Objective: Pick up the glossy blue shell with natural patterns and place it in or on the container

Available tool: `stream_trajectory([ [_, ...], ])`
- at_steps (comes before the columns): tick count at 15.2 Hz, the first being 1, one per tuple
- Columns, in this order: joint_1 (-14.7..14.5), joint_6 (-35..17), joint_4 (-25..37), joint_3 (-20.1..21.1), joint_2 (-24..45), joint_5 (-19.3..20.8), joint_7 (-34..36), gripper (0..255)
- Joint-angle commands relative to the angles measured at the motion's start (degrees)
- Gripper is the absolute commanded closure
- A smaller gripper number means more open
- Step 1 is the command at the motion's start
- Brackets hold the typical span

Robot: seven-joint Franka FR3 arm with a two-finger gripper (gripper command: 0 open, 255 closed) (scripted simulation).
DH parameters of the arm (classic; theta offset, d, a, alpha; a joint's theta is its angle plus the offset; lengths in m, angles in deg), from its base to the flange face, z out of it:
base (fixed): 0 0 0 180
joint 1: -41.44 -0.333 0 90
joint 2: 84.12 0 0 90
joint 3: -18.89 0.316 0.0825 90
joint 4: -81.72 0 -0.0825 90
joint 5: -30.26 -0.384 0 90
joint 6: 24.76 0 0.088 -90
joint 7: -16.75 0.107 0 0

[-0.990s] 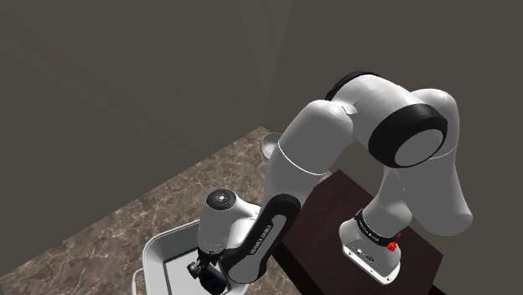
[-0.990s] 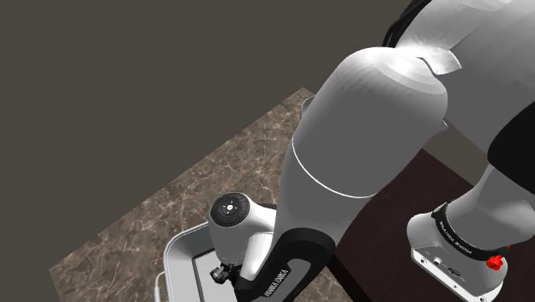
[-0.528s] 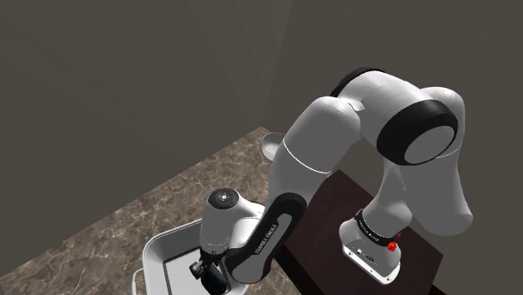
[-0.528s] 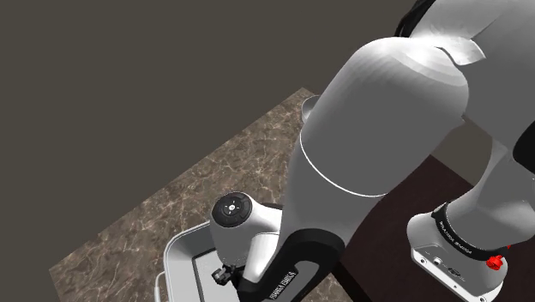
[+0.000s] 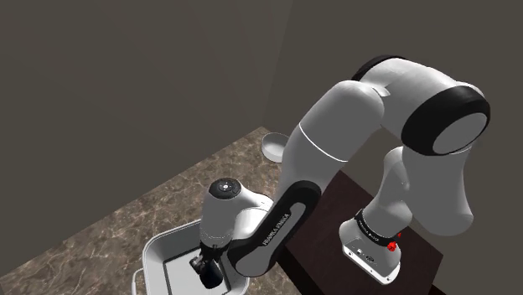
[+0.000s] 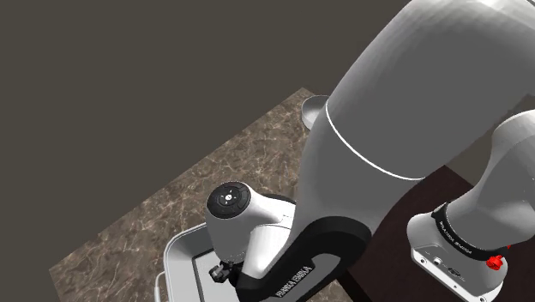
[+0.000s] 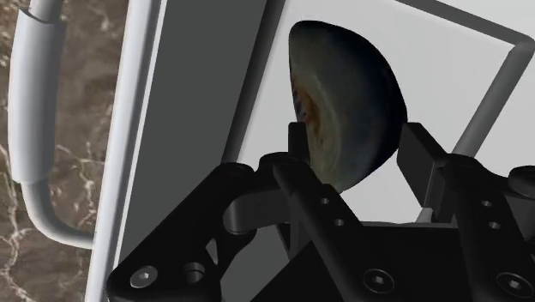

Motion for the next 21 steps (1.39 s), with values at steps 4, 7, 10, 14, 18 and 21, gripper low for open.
stream_trajectory([
  [4, -0.45, 3.00, -1.21, -0.49, -4.22, 0.39, 0.93, 255],
  [7, -0.64, 4.83, -1.78, -0.76, -6.62, 0.68, 1.46, 255],
  [10, -0.81, 6.71, -2.23, -1.03, -8.96, 1.02, 2.01, 255],
  [14, -1.00, 9.32, -2.65, -1.35, -12.00, 1.51, 2.76, 255],
  [18, -1.13, 12.01, -2.86, -1.63, -14.92, 2.04, 3.50, 255],
  [21, -1.19, 14.08, -2.88, -1.80, -17.03, 2.44, 4.05, 255],
])
